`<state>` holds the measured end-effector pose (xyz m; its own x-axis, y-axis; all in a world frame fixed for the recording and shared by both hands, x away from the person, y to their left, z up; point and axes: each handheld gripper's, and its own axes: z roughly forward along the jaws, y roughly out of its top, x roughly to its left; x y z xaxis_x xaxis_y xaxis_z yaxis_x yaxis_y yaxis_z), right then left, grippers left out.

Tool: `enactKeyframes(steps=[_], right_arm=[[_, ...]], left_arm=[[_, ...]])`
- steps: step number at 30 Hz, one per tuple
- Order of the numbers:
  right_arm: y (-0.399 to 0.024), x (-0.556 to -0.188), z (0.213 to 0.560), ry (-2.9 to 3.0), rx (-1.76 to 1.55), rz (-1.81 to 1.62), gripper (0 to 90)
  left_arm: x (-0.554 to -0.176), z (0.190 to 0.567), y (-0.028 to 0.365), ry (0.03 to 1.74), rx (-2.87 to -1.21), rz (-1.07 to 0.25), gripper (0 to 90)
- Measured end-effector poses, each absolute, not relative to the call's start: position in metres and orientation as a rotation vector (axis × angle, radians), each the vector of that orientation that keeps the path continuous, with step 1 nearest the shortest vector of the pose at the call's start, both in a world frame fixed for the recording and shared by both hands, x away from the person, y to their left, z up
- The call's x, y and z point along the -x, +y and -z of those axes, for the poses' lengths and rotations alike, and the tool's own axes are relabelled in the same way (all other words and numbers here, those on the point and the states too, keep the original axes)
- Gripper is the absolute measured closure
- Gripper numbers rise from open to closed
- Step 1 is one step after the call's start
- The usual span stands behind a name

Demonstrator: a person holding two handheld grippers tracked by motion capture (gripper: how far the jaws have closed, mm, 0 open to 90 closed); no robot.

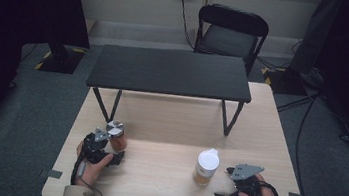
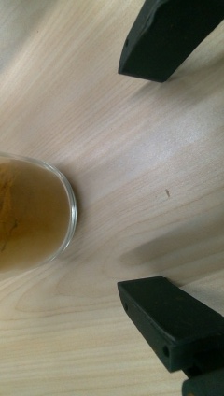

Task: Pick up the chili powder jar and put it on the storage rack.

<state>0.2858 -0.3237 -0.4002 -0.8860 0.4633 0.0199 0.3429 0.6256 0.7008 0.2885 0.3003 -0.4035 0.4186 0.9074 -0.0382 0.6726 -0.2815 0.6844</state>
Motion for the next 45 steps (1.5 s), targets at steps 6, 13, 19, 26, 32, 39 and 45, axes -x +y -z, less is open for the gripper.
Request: enactKeyframes(steps=[6,13,19,26,32,39,45], right_arm=[[-0.324,-0.286,0.400,2.684,-0.671,-1.106,0.0],[-0.324,-0.286,0.400,2.684,-0.671,-1.106,0.0],[-0.324,-0.286,0.400,2.683,-0.671,-1.106,0.0],[-0.324,-0.286,0.400,2.683,-0.671,-1.107,0.0],[-0.324,-0.286,0.400,2.683,-0.671,-1.107,0.0],[-0.324,-0.286,0.400,2.683,-0.671,-1.107,0.0],[-0.324,-0.286,0.400,2.683,-0.671,-1.107,0.0]], left_arm=[[-0.288,0.404,0.302,1.330,-2.015,-0.460,1.8],[-0.288,0.401,0.303,1.344,-1.975,-0.462,1.8],[-0.289,0.400,0.303,1.335,-1.952,-0.461,1.9],[-0.290,0.397,0.302,1.327,-1.926,-0.478,5.4],[-0.293,0.400,0.302,1.330,-1.893,-0.473,11.4],[-0.299,0.403,0.302,1.339,-1.884,-0.458,19.3],[-0.302,0.405,0.296,1.319,-1.912,-0.480,27.4]])
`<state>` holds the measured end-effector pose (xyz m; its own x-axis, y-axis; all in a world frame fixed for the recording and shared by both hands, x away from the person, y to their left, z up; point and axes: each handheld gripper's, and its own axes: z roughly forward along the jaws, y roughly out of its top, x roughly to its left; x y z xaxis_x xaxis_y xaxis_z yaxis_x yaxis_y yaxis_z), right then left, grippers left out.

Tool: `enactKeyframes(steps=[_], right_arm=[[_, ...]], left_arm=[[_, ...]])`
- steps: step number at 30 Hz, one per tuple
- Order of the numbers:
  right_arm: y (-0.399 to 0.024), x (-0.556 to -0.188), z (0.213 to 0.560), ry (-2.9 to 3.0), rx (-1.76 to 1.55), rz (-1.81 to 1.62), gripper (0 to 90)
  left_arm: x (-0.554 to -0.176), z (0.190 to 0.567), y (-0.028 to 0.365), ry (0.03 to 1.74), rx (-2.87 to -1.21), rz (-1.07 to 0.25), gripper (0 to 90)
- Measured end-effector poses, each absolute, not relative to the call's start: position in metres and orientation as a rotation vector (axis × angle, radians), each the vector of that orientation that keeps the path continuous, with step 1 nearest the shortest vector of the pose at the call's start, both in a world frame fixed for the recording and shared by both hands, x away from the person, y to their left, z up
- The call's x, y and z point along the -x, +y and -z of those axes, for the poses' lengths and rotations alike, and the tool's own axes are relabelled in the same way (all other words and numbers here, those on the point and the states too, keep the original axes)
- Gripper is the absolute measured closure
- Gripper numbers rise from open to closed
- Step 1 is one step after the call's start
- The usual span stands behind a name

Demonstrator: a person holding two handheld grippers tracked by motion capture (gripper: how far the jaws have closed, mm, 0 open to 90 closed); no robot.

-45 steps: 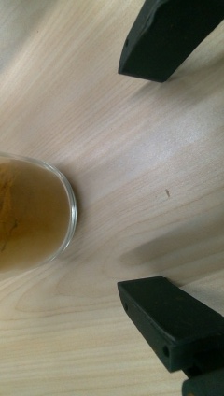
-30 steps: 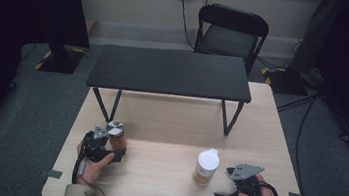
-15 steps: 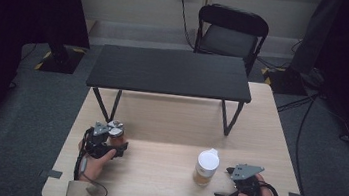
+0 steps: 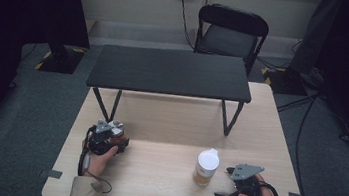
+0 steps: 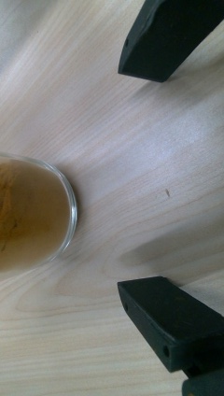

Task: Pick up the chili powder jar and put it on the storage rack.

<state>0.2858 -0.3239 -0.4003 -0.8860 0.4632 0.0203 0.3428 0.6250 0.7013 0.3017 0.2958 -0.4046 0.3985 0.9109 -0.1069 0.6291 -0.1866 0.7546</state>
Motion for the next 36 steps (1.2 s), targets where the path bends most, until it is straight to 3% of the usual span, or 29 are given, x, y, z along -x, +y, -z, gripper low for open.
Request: enactKeyframes(steps=[7,36], right_arm=[[-0.324,-0.286,0.400,2.683,-0.671,-1.107,0.0],[-0.324,-0.286,0.400,2.684,-0.671,-1.106,0.0]], left_arm=[[-0.303,0.398,0.287,1.289,-1.979,-0.530,30.4],[-0.309,0.366,0.286,1.271,-1.998,-0.429,30.6]])
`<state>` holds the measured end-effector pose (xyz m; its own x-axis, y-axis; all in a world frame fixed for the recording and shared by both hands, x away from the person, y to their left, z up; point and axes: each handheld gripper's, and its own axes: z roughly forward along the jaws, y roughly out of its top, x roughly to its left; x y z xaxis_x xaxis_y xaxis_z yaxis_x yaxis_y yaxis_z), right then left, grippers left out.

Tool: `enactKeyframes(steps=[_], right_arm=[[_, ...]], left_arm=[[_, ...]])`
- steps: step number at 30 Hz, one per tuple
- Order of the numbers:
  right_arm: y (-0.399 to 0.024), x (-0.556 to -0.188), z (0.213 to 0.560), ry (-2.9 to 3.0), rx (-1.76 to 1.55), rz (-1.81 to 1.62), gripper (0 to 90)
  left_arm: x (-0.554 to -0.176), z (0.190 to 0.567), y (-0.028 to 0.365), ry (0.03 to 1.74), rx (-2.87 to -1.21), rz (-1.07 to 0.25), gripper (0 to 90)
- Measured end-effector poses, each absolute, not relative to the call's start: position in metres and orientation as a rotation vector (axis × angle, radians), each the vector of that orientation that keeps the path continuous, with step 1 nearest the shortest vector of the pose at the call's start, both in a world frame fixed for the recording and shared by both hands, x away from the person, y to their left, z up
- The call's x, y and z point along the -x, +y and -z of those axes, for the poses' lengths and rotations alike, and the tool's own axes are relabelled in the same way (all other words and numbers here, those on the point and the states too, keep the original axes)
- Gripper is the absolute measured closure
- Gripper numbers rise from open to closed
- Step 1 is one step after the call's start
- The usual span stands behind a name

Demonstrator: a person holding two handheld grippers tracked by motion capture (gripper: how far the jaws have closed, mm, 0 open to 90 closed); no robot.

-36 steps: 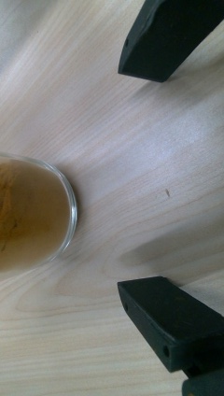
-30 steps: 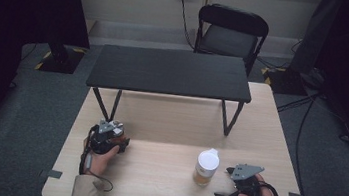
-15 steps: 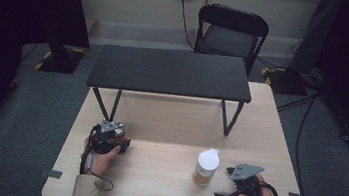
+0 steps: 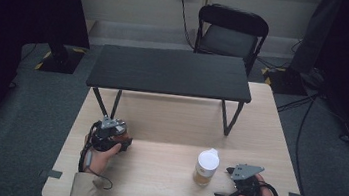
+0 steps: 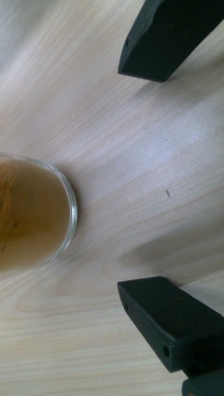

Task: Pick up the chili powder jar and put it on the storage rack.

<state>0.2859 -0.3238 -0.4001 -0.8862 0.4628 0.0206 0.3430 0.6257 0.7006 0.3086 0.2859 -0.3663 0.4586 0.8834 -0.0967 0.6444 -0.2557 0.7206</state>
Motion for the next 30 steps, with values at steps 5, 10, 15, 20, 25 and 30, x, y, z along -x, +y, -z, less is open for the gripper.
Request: enactKeyframes(steps=[5,10,15,20,25,30], right_arm=[[-0.324,-0.286,0.400,2.683,-0.671,-1.107,0.0],[-0.324,-0.286,0.400,2.683,-0.670,-1.107,0.0],[-0.324,-0.286,0.400,2.683,-0.671,-1.107,0.0],[-0.324,-0.286,0.400,2.683,-0.671,-1.107,0.0],[-0.324,-0.286,0.400,2.683,-0.670,-1.107,0.0],[-0.324,-0.286,0.400,2.682,-0.670,-1.107,0.0]], left_arm=[[-0.310,0.358,0.284,1.266,-2.002,-0.413,30.6],[-0.310,0.350,0.283,1.257,-2.002,-0.410,30.6],[-0.311,0.343,0.282,1.245,-2.007,-0.414,30.6],[-0.311,0.335,0.281,1.235,-2.011,-0.412,30.6],[-0.313,0.327,0.280,1.222,-2.013,-0.399,30.6],[-0.315,0.319,0.280,1.212,-2.009,-0.387,30.6]])
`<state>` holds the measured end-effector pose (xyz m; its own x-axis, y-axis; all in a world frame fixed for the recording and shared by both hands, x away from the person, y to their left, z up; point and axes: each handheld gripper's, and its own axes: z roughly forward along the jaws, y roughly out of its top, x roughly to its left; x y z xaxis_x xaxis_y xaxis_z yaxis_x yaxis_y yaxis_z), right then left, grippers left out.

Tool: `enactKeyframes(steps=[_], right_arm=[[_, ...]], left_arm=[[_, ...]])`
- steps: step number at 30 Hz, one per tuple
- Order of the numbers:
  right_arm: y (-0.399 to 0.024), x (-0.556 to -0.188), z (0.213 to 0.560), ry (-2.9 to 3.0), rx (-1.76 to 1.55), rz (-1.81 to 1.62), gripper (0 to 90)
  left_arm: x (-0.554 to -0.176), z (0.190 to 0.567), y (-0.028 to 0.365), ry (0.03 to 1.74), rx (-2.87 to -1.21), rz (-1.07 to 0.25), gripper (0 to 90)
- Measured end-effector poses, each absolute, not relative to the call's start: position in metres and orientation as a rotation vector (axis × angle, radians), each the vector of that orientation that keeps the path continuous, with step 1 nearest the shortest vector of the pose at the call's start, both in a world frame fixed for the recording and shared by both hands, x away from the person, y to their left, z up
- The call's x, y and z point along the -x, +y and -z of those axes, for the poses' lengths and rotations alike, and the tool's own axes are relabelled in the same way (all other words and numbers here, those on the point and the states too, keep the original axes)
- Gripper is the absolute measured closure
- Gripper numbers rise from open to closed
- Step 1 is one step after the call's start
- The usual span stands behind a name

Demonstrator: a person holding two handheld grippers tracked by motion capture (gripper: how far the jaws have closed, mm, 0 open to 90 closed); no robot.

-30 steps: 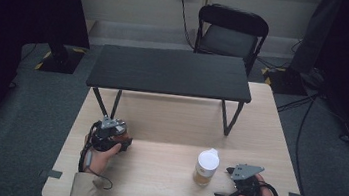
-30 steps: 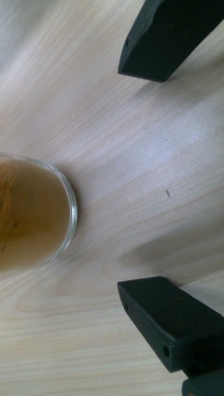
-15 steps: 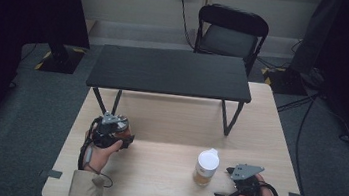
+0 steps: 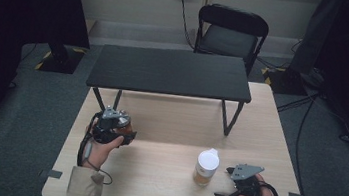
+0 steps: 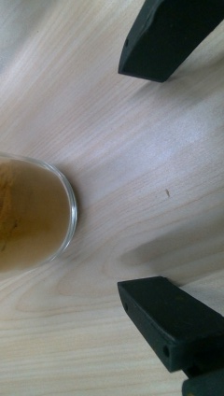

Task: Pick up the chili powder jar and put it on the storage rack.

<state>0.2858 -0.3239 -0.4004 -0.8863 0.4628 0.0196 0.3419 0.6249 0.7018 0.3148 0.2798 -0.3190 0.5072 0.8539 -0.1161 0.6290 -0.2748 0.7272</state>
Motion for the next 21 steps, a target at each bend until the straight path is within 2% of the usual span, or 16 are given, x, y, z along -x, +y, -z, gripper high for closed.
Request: enactKeyframes(steps=[21], right_arm=[[-0.324,-0.286,0.400,2.683,-0.670,-1.107,0.0]], left_arm=[[-0.325,0.282,0.276,1.163,-2.026,-0.360,30.6]])
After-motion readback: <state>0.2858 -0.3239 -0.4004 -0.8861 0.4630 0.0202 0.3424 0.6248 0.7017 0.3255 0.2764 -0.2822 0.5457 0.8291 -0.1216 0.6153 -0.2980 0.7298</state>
